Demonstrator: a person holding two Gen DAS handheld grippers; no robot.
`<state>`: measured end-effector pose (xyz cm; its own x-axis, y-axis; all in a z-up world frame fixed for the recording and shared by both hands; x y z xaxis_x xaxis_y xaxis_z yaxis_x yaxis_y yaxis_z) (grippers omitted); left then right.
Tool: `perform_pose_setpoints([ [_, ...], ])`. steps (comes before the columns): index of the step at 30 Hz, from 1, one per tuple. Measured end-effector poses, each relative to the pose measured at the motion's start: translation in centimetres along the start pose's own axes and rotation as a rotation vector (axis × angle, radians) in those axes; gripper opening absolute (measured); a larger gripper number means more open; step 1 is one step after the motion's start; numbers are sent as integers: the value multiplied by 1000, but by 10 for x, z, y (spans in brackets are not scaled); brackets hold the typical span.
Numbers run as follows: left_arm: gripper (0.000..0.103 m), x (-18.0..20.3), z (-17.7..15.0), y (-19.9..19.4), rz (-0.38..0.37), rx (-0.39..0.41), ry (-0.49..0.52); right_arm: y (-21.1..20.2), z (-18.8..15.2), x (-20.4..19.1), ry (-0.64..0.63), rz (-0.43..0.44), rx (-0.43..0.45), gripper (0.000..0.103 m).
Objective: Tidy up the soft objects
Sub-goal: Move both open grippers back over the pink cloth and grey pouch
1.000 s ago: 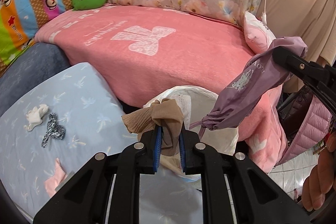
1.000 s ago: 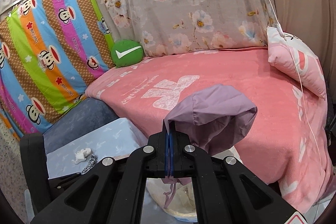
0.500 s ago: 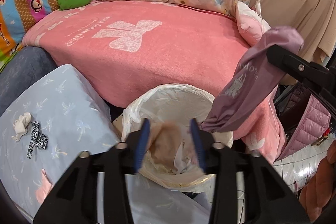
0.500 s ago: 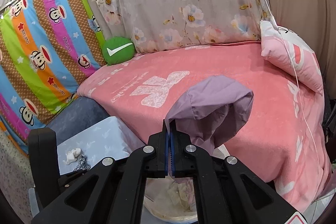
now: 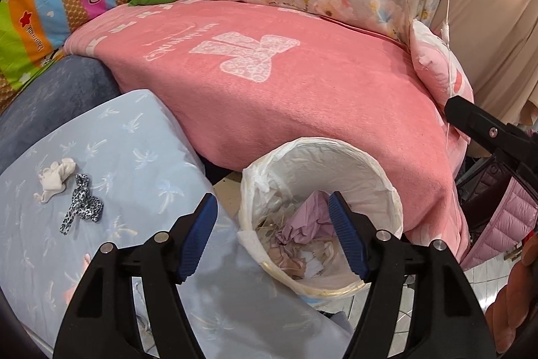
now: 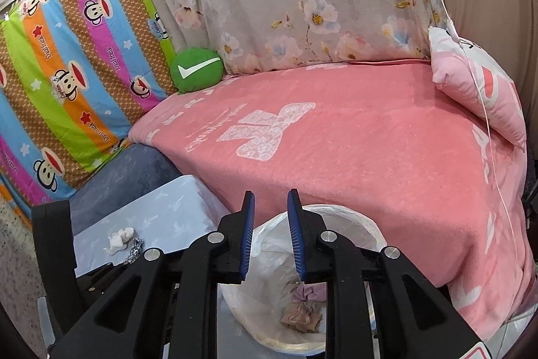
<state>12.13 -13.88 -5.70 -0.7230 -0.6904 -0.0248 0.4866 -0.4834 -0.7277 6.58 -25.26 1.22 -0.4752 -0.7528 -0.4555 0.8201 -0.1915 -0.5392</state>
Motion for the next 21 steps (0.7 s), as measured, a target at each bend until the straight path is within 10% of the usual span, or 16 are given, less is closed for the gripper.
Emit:
perform_pose_setpoints([
  [21, 66, -62, -47, -38, 102, 1, -116, 0, -62, -63, -126, 61, -103, 38],
])
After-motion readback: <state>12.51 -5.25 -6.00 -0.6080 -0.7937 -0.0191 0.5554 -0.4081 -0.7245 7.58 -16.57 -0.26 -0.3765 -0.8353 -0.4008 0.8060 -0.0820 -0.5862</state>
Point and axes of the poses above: each gripper's, at about its wrist camera, not at the fingertips, and y roughly the way its jaws point, x to its right, z to its top, the point moved 8 cm from there along y, roughly the way its jaws point, and after that the axes turned 15 degrees about y, right-handed, at the moved point
